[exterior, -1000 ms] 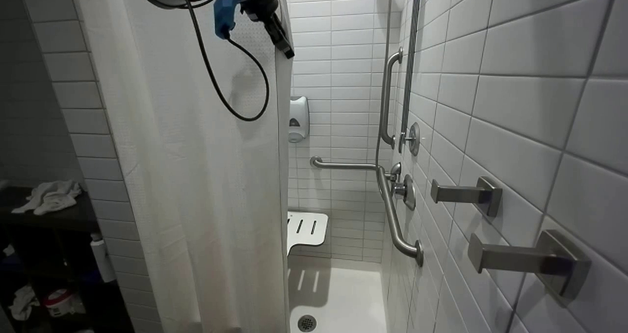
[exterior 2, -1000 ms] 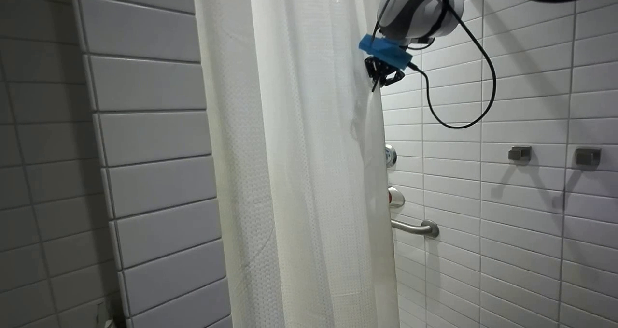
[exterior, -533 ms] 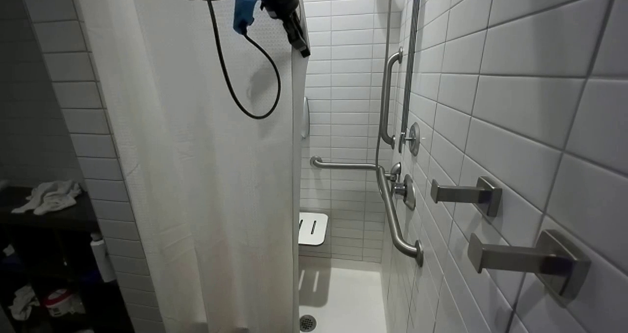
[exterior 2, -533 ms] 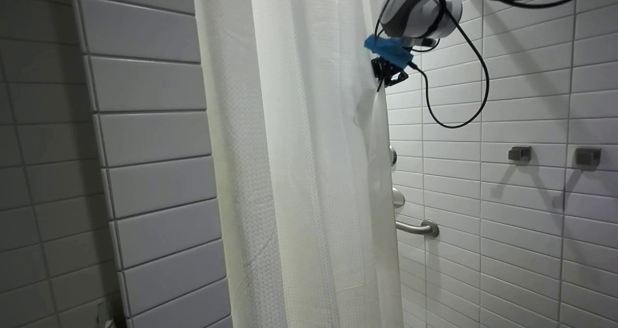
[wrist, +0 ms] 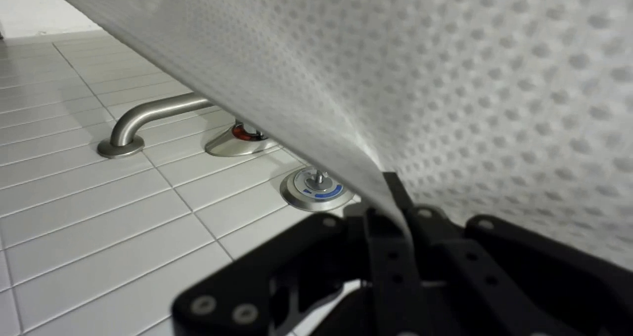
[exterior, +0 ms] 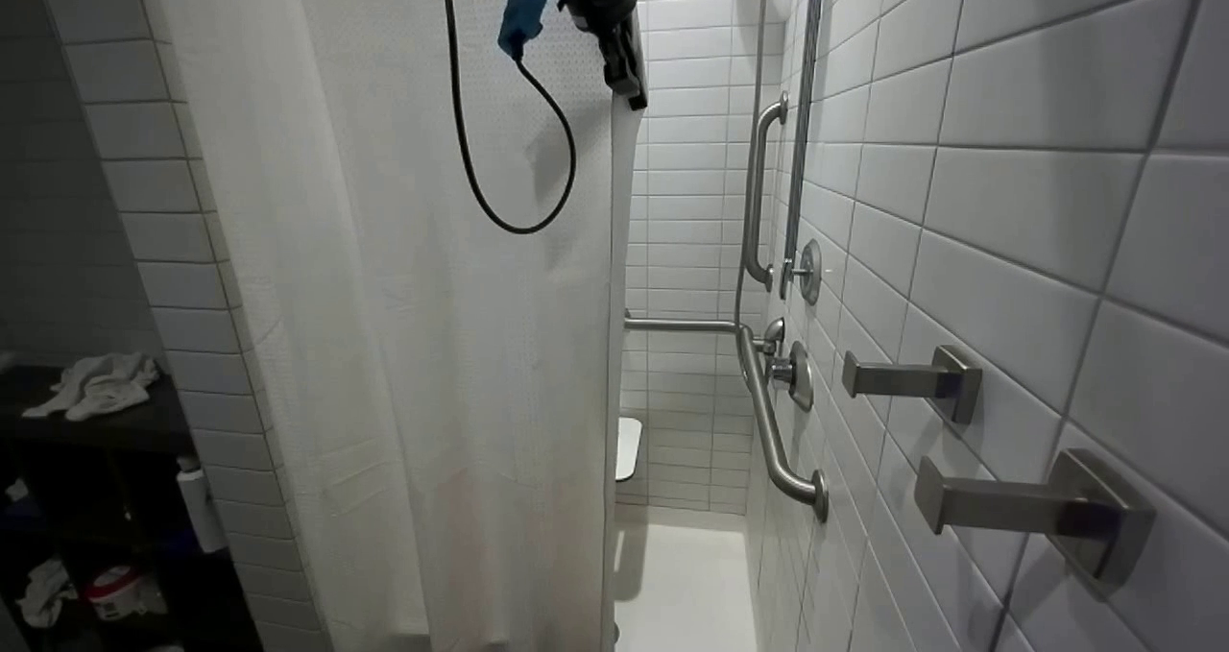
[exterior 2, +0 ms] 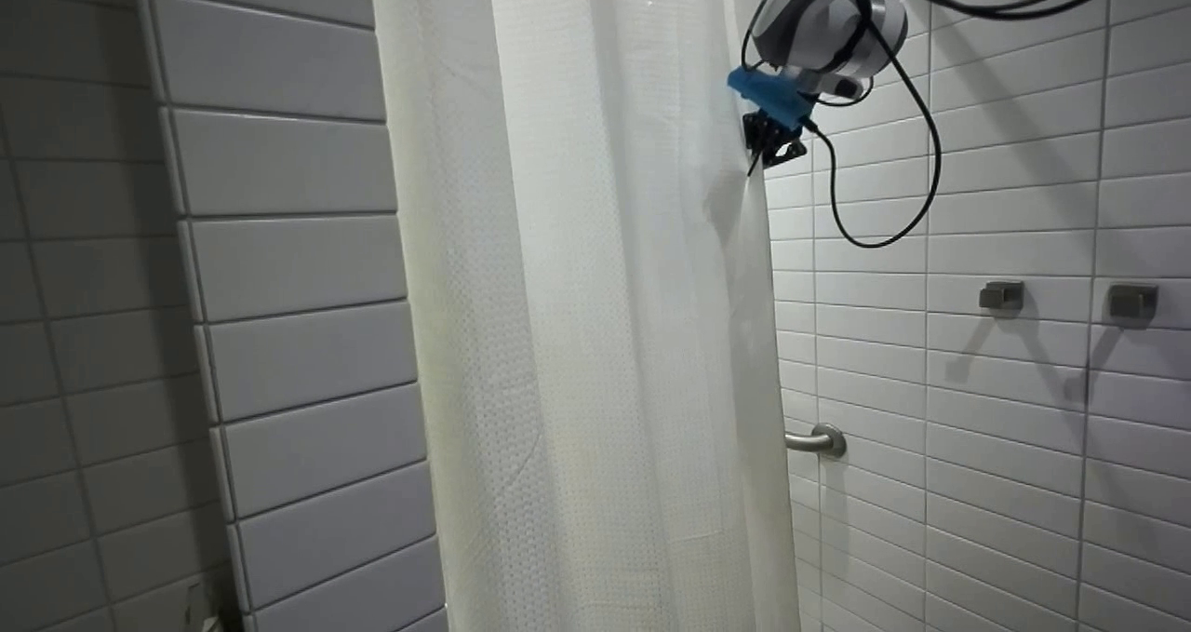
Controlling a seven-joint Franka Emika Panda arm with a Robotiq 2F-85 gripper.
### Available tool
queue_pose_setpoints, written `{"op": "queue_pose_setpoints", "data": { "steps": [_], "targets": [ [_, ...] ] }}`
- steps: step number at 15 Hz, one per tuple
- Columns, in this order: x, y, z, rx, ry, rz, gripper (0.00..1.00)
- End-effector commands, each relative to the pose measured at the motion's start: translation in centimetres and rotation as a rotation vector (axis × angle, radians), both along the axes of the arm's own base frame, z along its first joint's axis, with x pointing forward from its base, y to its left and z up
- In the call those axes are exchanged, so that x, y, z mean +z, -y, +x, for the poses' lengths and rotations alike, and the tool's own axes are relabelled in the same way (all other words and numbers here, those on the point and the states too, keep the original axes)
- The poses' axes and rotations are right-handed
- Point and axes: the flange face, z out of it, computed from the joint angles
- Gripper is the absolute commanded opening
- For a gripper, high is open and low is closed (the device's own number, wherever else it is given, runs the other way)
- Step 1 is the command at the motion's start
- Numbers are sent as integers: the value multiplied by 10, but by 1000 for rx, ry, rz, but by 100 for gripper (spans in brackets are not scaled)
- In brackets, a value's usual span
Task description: Pull the shower curtain closed
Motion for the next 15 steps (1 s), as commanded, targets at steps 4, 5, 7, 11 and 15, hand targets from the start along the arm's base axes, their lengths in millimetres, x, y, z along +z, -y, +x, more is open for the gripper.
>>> {"op": "queue_pose_setpoints", "data": {
  "steps": [4, 5, 7, 11, 15],
  "targets": [
    [-3, 46, -5, -70, -2, 82, 0],
    [-5, 51, -4, -79, -4, 92, 0],
    [-6, 63, -6, -91, 2, 132, 0],
    [-4, 84, -10, -120, 17, 204, 0],
    [-2, 106, -16, -155, 19, 252, 0]
  ]
}}
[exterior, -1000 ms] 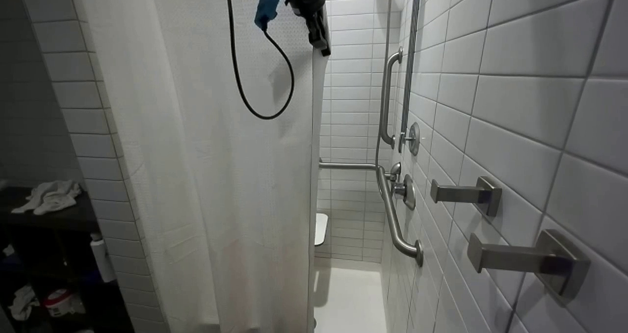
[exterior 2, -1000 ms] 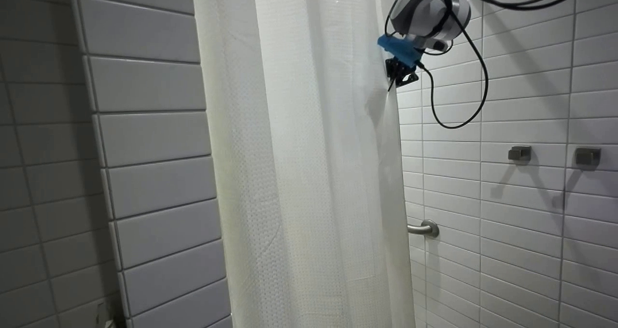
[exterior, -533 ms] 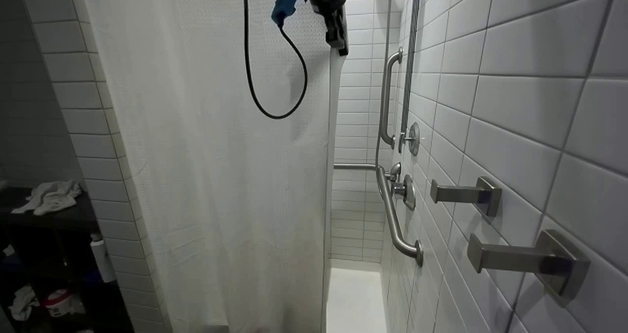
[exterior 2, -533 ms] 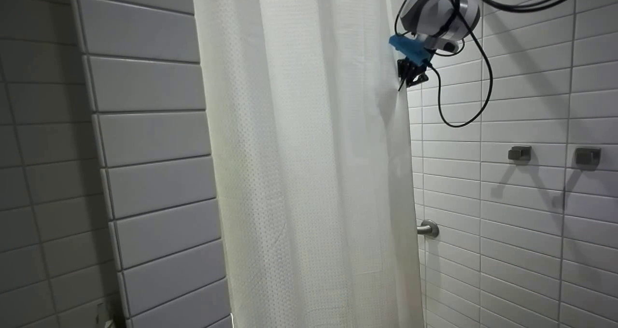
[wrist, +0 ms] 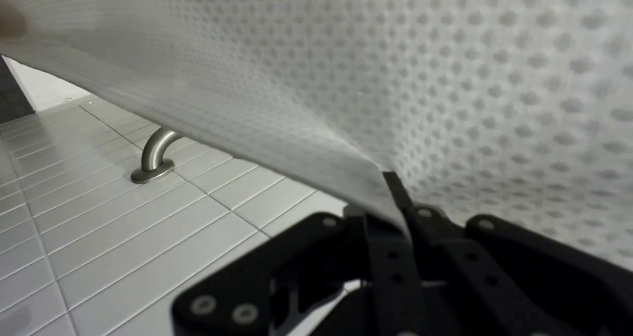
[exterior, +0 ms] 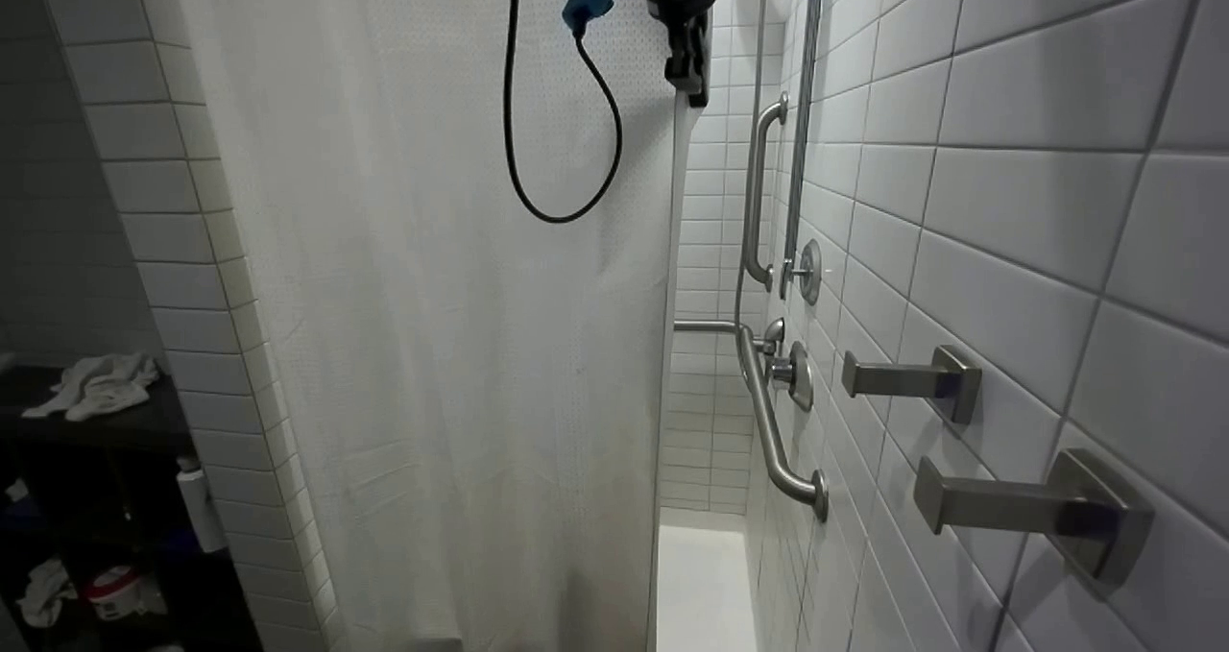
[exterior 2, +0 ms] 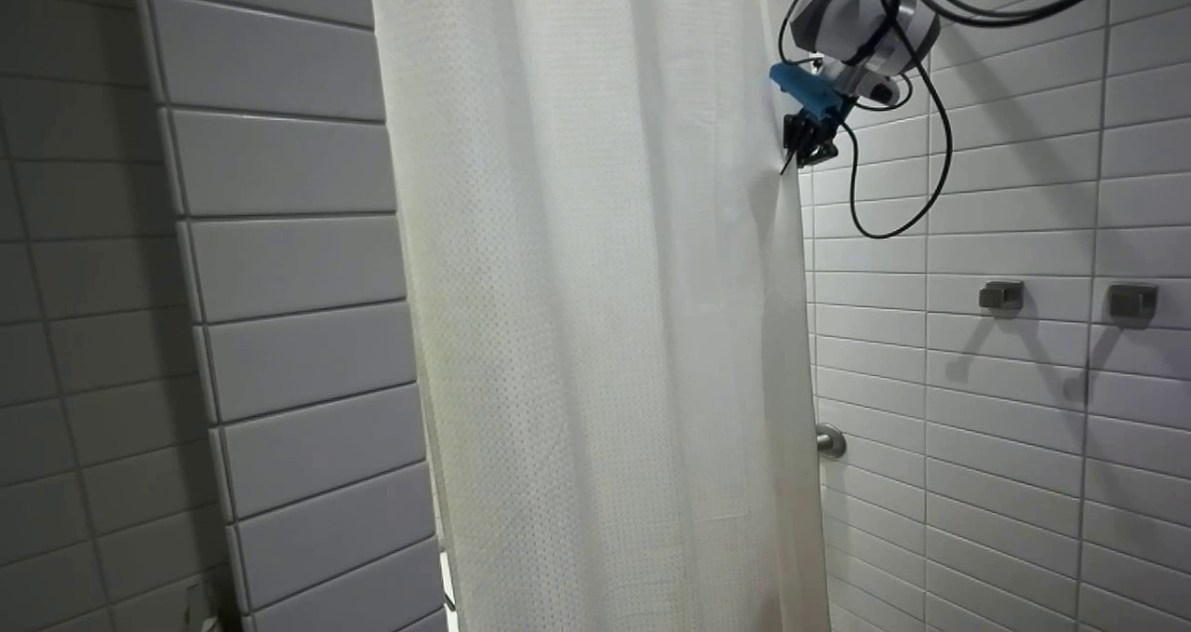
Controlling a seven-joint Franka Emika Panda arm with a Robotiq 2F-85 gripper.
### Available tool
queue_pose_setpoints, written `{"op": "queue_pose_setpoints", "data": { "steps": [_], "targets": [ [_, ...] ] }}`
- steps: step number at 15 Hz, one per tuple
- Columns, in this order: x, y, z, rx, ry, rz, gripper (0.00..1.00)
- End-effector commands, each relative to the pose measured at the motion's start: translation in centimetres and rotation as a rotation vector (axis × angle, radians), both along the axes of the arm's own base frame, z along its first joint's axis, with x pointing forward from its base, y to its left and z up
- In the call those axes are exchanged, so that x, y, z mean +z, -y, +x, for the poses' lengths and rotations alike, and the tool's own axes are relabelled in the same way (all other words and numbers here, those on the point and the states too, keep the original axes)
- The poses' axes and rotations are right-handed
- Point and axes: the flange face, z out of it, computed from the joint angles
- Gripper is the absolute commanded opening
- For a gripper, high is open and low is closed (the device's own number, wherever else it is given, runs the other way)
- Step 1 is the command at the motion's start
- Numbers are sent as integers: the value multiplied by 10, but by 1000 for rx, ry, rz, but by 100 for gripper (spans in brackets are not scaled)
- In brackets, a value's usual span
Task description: Pull the shower curtain closed
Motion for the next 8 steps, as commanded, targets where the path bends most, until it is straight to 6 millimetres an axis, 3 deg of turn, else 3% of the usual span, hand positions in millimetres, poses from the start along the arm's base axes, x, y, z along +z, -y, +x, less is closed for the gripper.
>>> {"op": "queue_pose_setpoints", "data": {
  "steps": [1, 8],
  "targets": [
    [-6, 23, 2, -20, -18, 49, 0],
    [-6, 45, -2, -51, -35, 64, 0]
  ]
}}
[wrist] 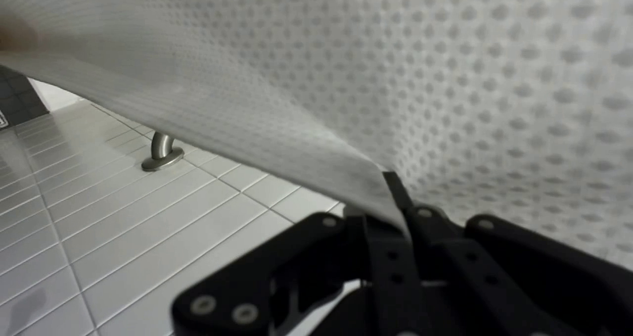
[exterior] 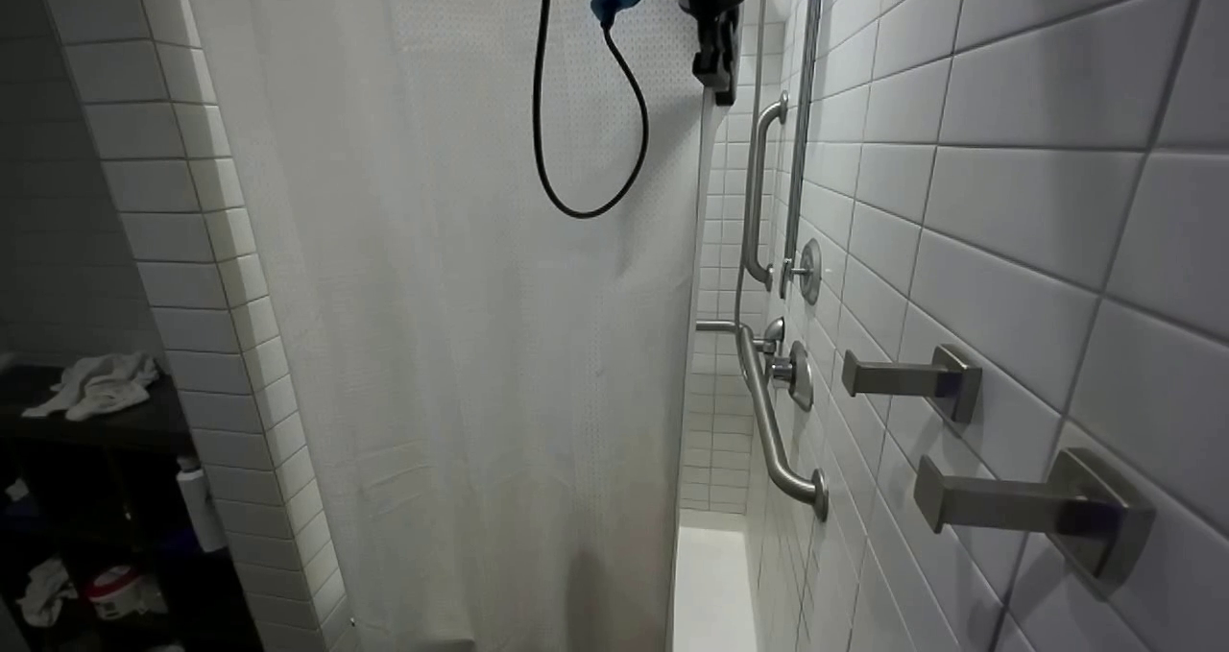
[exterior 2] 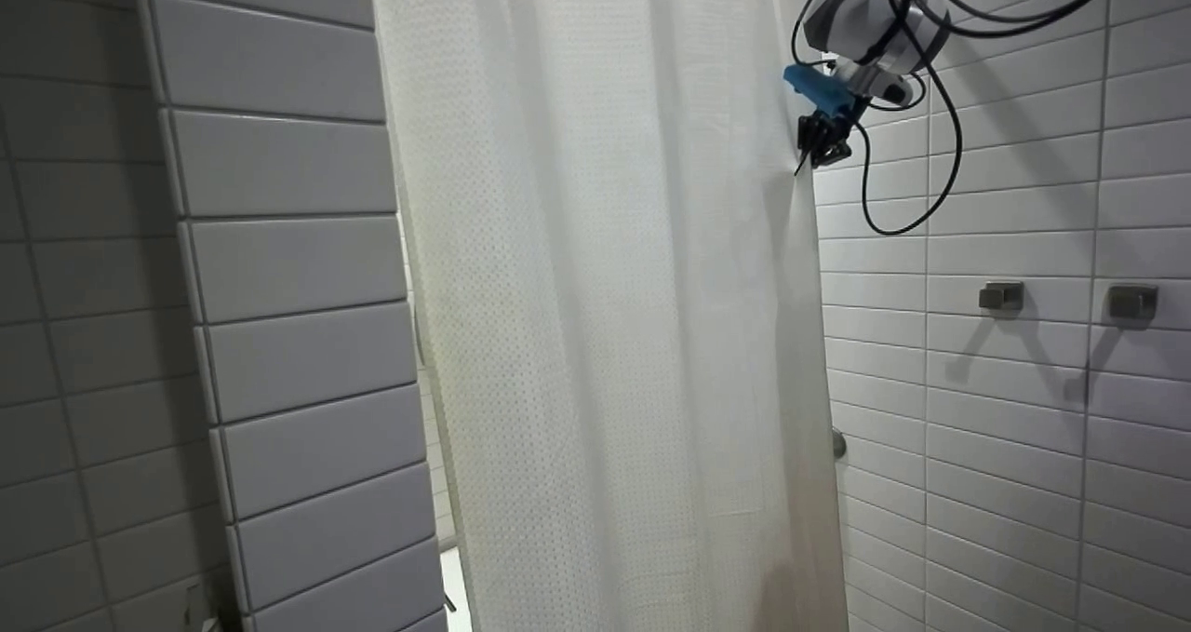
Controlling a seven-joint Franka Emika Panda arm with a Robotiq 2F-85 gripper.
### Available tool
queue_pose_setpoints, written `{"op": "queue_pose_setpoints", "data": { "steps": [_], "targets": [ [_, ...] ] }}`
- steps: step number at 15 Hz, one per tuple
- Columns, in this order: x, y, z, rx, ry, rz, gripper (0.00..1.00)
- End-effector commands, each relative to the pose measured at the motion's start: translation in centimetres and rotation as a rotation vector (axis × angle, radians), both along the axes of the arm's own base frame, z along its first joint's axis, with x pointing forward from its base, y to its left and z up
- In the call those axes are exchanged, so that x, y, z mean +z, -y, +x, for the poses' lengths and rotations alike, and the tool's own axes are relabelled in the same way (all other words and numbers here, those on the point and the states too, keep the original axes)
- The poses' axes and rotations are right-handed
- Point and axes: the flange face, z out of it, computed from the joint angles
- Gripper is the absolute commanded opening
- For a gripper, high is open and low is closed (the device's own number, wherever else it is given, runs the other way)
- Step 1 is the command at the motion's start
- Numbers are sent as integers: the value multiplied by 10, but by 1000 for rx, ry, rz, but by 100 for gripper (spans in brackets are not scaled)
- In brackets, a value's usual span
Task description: Pull the shower curtain closed
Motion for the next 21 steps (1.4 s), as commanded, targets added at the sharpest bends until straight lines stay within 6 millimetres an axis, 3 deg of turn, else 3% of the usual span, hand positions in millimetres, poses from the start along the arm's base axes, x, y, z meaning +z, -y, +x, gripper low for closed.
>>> {"op": "queue_pose_setpoints", "data": {
  "steps": [1, 9, 16, 17, 19, 21],
  "targets": [
    [-10, 17, 4, -17, -22, 39, 0],
    [-14, 43, -3, -52, -25, 84, 0],
    [-12, 49, -2, -54, -24, 88, 0],
    [-11, 49, -3, -58, -22, 81, 26],
    [-12, 49, -2, -57, -26, 83, 30],
    [-18, 51, 0, -58, -35, 89, 44]
  ]
}}
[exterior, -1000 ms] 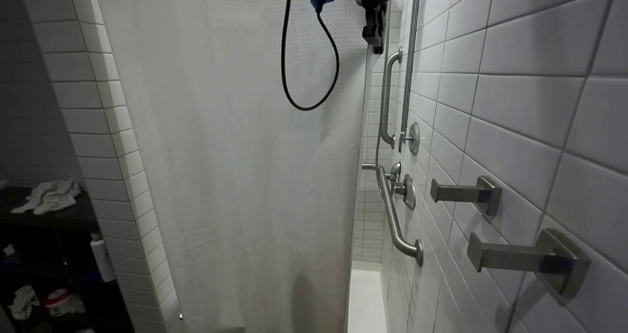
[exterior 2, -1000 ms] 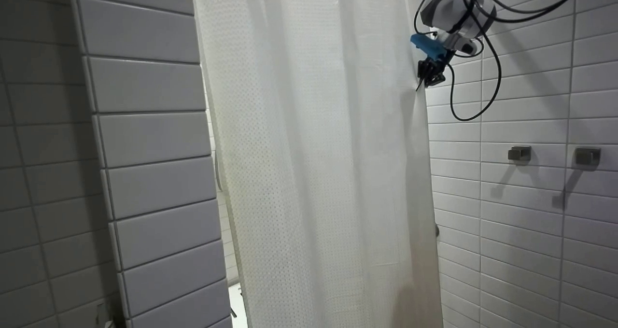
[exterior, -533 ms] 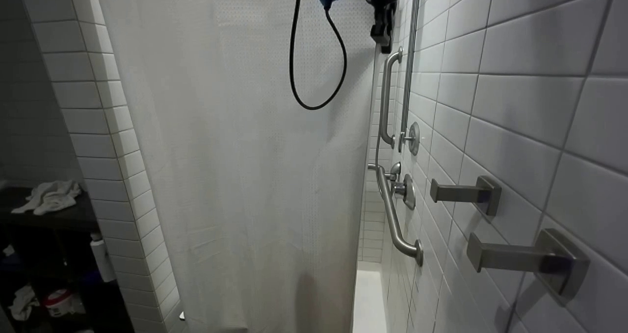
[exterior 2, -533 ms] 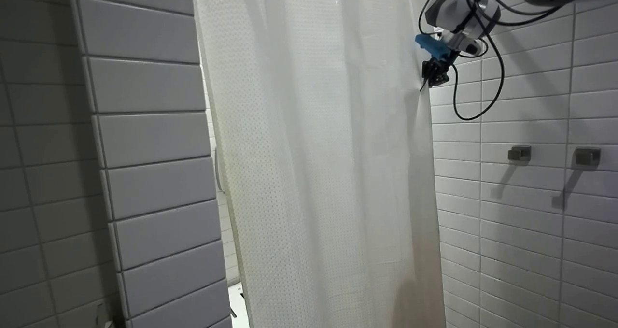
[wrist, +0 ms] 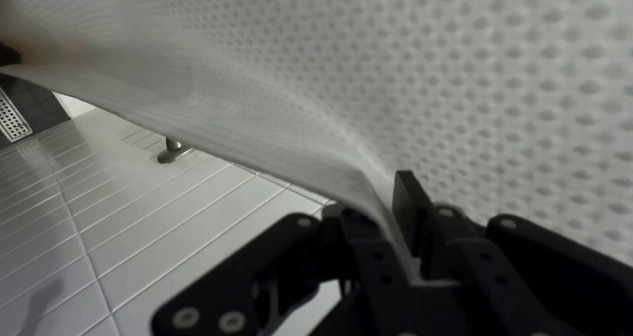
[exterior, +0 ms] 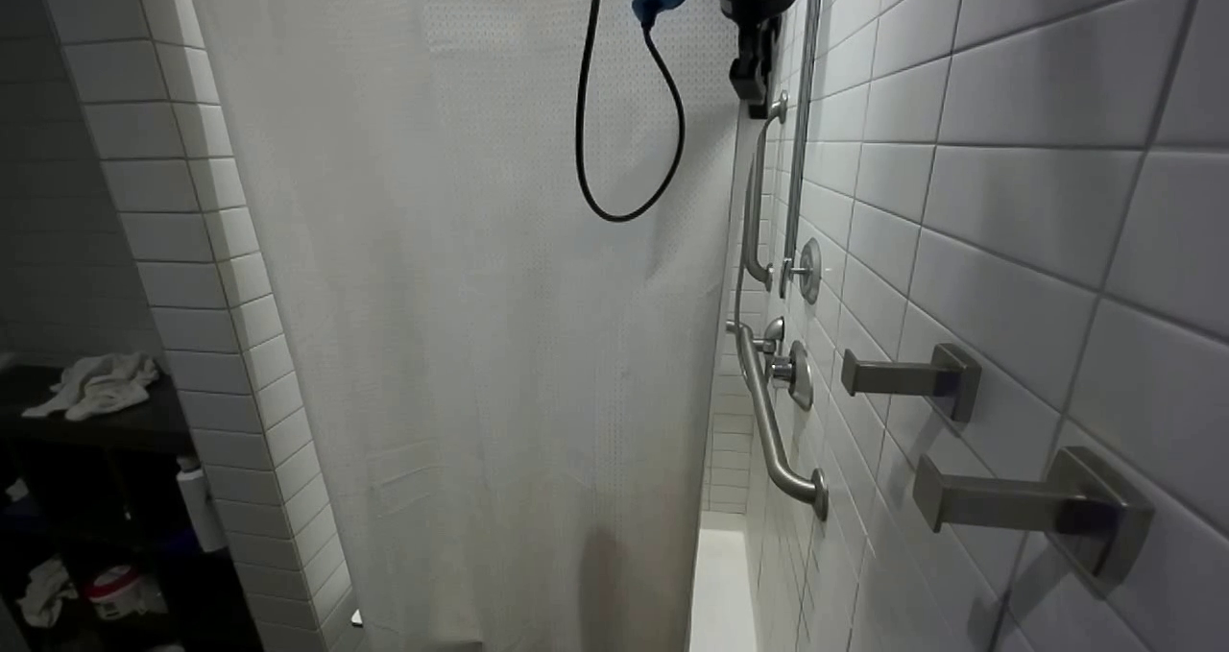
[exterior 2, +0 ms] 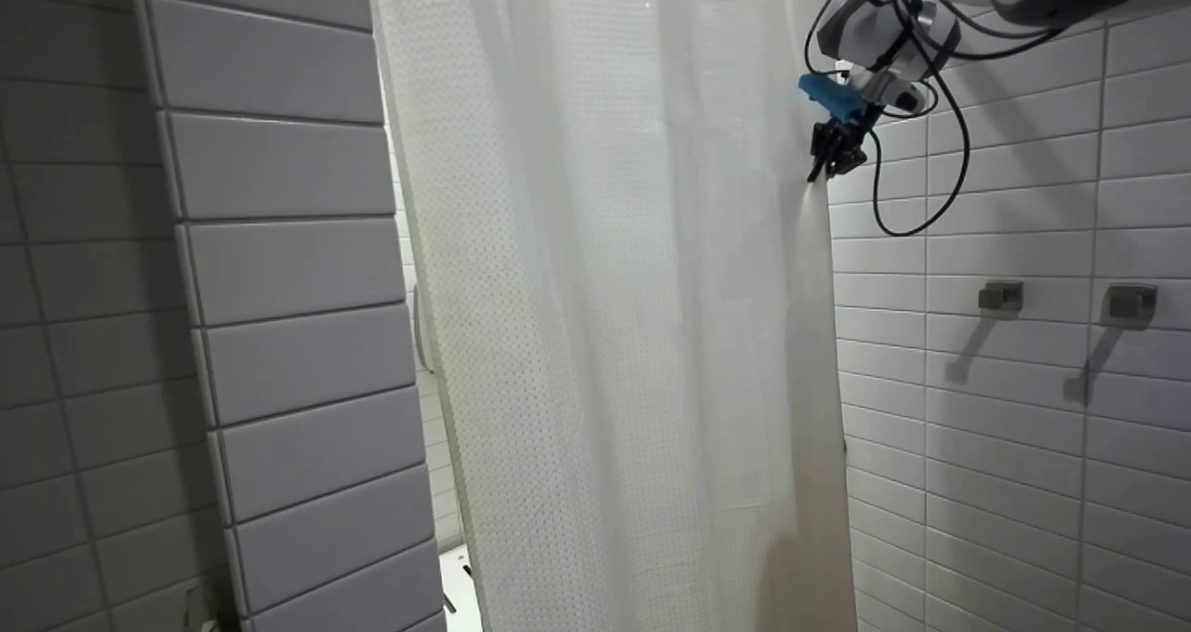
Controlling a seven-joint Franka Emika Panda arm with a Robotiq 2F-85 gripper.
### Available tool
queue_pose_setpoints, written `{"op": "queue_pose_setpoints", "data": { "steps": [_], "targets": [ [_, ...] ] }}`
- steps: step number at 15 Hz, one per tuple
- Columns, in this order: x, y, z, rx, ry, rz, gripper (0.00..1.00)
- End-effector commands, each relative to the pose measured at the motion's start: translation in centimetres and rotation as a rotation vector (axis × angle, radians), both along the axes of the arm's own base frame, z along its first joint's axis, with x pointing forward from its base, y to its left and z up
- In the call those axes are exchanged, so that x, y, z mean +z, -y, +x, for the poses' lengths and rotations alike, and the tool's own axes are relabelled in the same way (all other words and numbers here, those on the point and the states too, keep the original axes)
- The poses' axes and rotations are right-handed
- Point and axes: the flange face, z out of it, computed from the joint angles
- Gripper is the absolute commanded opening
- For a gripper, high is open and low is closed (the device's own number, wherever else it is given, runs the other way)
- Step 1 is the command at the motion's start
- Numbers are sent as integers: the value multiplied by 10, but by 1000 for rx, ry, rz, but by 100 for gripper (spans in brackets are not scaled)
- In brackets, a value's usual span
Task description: Pull the shower curtain closed
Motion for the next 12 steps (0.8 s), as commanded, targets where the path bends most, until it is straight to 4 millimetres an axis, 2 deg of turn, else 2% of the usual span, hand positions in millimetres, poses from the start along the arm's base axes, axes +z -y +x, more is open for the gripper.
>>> {"op": "queue_pose_setpoints", "data": {
  "steps": [1, 4, 8, 12],
  "targets": [
    [-13, 8, 4, -11, -17, 38, 51],
    [-16, 5, 3, -14, -25, 28, 73],
    [-6, -9, -5, 1, 1, 8, 98],
    [8, -17, -28, -7, 33, -26, 100]
  ]
}}
